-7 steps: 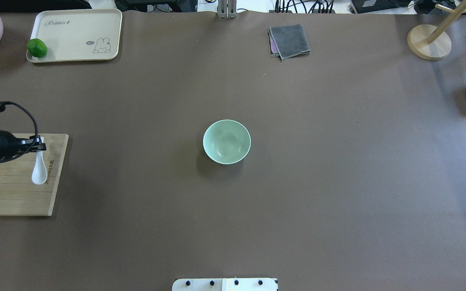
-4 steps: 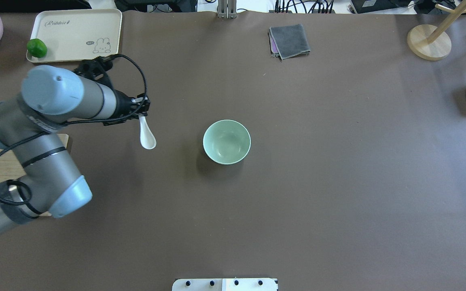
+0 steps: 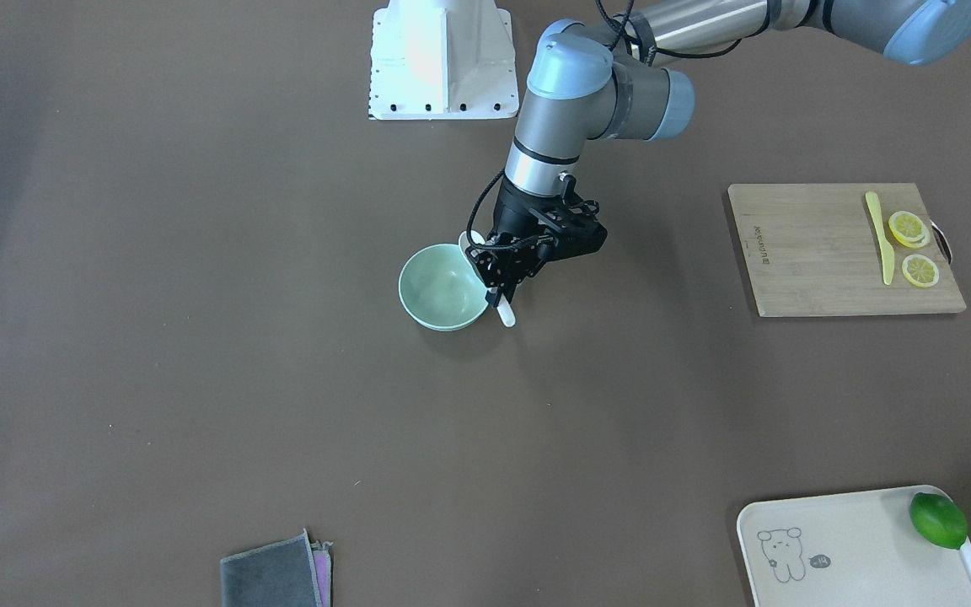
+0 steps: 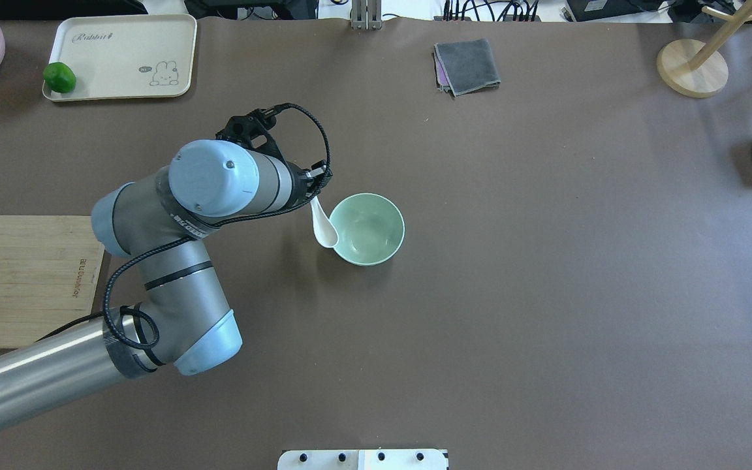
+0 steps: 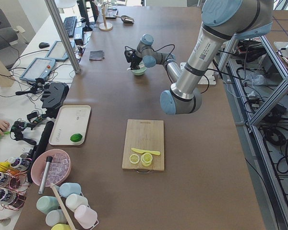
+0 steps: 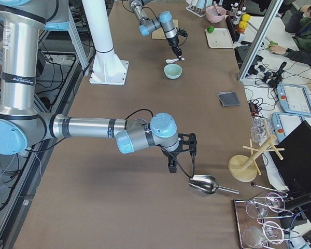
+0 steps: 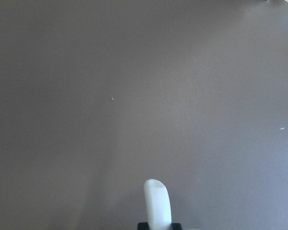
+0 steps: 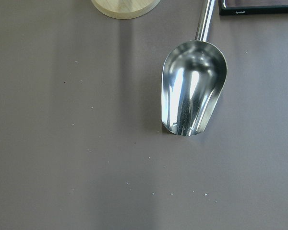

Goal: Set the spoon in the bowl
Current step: 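Lift the spoon and carry it with the left gripper into the green bowl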

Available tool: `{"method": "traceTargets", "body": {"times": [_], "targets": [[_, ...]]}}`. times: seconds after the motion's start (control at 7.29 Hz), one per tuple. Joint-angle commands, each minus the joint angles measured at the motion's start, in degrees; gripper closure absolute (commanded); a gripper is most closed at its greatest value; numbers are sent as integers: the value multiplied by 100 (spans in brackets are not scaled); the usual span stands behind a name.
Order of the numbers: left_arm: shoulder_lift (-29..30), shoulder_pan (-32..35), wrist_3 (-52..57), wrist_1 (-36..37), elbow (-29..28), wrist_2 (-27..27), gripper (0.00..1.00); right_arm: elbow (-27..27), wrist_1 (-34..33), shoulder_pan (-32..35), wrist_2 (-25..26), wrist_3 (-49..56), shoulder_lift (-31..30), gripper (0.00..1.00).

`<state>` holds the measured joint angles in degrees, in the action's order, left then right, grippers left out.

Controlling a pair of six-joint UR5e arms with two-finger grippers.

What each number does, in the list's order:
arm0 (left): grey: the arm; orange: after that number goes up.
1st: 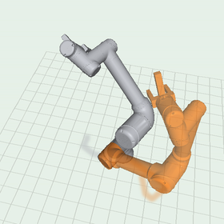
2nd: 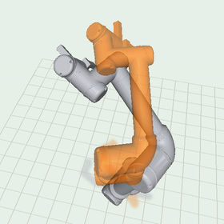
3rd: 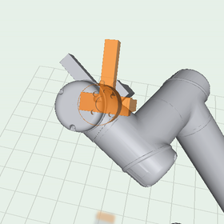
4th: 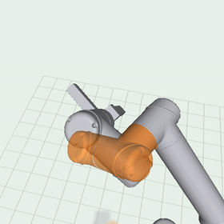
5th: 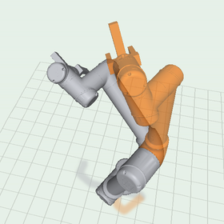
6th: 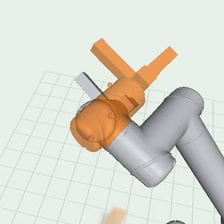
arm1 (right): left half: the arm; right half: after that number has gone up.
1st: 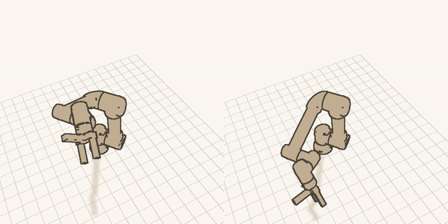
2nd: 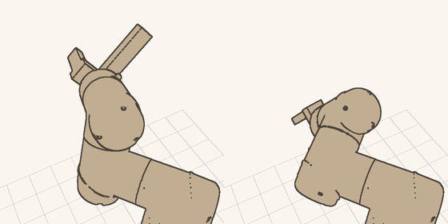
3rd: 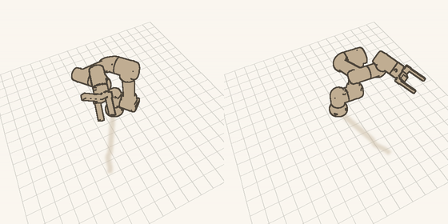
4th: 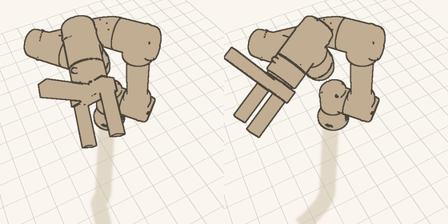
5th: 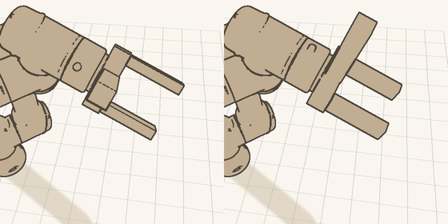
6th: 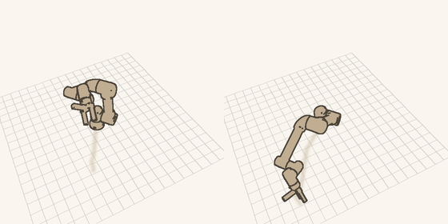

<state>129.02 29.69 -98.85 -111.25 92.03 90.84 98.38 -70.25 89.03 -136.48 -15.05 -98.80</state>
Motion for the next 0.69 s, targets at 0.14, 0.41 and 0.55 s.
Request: {"method": "traceTargets", "body": {"times": [0.14, 0.41, 0.55], "targets": [[-51, -579, -3, -11, 103, -1286, 2, 14, 20, 0, -1, 11, -51, 0], [-1486, -483, 1124, 7, 1555, -1227, 2, 14, 20, 9, -1, 20, -60, 0], [-1990, -378, 1331, -2, 1859, -1157, 2, -3, 20, 9, -1, 20, -60, 0]]}}
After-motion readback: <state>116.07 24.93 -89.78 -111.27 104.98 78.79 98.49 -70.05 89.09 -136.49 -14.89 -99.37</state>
